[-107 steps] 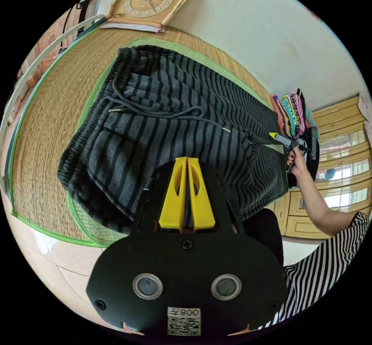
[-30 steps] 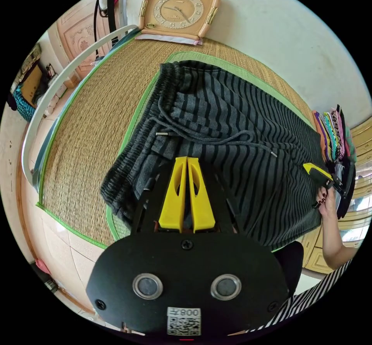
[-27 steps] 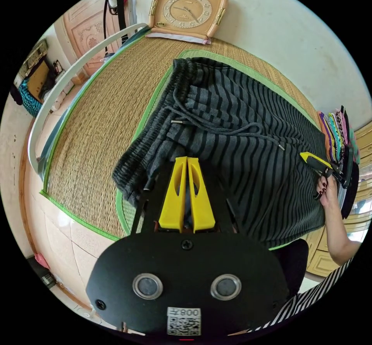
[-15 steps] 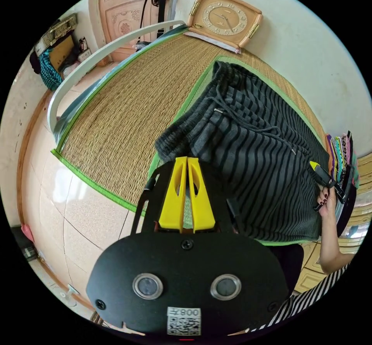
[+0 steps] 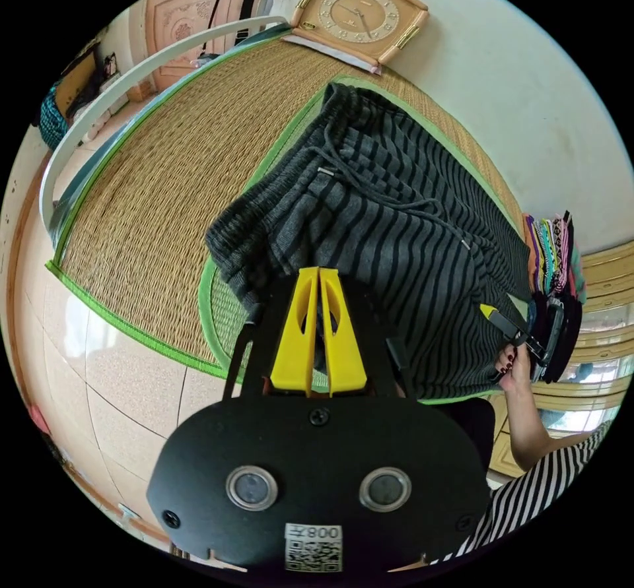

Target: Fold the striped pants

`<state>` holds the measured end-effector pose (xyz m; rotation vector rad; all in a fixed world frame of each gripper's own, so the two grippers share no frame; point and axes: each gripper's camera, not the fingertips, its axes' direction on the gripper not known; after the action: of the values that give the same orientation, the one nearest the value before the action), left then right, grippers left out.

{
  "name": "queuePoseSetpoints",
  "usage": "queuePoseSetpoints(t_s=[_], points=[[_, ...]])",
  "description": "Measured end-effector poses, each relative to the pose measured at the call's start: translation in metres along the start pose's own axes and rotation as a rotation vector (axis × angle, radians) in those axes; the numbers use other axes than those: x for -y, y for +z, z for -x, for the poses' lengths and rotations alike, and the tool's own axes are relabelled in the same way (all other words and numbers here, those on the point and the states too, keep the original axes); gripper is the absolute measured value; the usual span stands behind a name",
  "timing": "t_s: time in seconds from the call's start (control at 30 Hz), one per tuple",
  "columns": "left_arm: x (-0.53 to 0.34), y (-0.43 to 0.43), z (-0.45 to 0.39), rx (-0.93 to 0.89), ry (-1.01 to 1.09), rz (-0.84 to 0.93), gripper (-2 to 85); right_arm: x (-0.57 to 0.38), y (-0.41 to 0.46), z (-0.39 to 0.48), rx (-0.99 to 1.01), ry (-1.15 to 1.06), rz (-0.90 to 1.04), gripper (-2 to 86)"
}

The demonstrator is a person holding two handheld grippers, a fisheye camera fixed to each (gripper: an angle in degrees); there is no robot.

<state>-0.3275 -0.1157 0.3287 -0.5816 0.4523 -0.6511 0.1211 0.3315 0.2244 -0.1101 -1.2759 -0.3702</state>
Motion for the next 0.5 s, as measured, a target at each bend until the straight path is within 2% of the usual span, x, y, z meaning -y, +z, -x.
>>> queuePoseSetpoints(t_s=[0.13,0.27,0.4,0.5], points=[[0.009,0.006,-0.044,-0.114,0.135,-0.093,0.9,-0.02,-0.054,-0.021,0.0,0.084,-0.181,0.5],[0.032,0.039,-0.119,-0.264,0.37,-0.069,3.3,-0.047,-0.11,-0.065,-0.108,0.227,-0.324,1.7],[0.063,0.097,-0.237,-0.458,0.656,0.005,7.7,-0.071,-0.179,-0.127,-0.254,0.394,-0.457,5.4],[0.084,0.144,-0.331,-0.495,0.842,0.052,9.1,-0.077,-0.22,-0.162,-0.378,0.476,-0.503,6.8]])
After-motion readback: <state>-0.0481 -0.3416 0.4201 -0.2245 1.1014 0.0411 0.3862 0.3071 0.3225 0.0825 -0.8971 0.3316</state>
